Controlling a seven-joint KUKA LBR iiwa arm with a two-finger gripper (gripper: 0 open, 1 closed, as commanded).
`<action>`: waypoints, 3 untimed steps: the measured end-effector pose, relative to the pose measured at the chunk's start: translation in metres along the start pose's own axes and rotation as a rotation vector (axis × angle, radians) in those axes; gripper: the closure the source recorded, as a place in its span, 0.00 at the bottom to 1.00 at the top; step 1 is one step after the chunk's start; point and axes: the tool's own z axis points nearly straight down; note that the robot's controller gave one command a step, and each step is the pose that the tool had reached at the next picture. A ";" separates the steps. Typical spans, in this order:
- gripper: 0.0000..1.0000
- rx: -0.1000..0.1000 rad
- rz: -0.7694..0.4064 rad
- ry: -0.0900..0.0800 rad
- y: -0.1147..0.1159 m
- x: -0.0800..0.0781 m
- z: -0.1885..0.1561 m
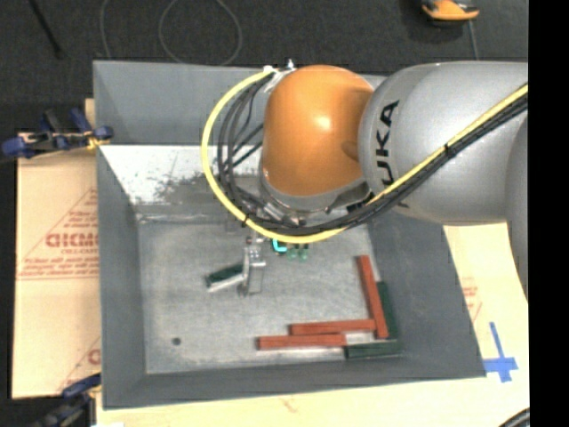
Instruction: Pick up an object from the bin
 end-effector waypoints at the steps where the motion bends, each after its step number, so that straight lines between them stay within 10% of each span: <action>1: 0.00 0.002 -0.322 -0.002 0.009 -0.037 0.149; 2: 0.00 0.005 -0.483 -0.010 -0.055 -0.064 0.156; 3: 1.00 0.000 -0.481 -0.011 -0.052 -0.064 0.155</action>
Offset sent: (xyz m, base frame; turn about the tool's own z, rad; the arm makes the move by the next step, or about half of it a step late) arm 0.0368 0.0107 -0.1464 -0.3224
